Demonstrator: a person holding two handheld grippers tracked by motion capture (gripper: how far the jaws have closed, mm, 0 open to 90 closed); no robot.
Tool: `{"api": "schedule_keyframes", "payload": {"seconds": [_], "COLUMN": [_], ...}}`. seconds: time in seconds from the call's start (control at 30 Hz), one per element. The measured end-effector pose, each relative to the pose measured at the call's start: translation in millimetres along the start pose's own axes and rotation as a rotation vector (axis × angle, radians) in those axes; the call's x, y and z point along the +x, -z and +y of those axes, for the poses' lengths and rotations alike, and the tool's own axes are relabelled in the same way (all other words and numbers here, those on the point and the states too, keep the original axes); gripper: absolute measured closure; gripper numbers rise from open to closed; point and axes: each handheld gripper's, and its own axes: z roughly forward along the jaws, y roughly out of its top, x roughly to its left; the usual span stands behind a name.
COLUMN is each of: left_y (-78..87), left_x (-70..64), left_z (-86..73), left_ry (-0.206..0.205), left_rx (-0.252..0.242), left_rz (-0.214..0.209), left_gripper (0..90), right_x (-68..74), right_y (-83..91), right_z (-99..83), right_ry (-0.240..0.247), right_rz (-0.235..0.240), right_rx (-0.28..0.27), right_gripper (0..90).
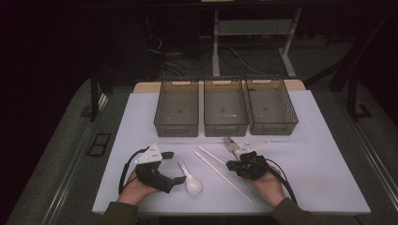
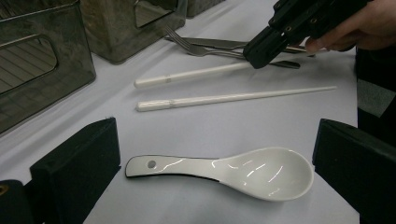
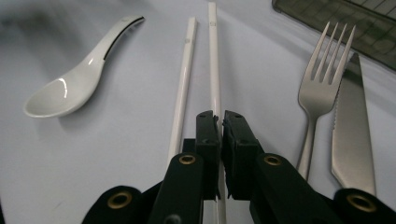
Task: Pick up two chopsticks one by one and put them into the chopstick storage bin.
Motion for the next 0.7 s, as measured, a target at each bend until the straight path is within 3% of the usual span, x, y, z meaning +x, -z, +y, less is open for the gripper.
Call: {"api": "schedule_keyframes", "payload": {"seconds": [0.3,0.7], "left_y": [-0.7,-3.6], "left_x": [0.8,0.2], "left_z": [1.1,0.5], "left_ry": [-0.018,-0.036], "left_rx": [-0.019,-0.008], "left_rz": [-0.003,-0.012], "left_gripper": [0.0,0.0], "right_x": [-8.1,-21.2], "right_y": [16.6,38.7], "right_z": [5.9,15.0], "right_ry": [-0.01,-0.031], "right_rz": [0.021,0.028], "right_rx": [-0.041,-0.097], "right_gripper": [85.1,85.1]}}
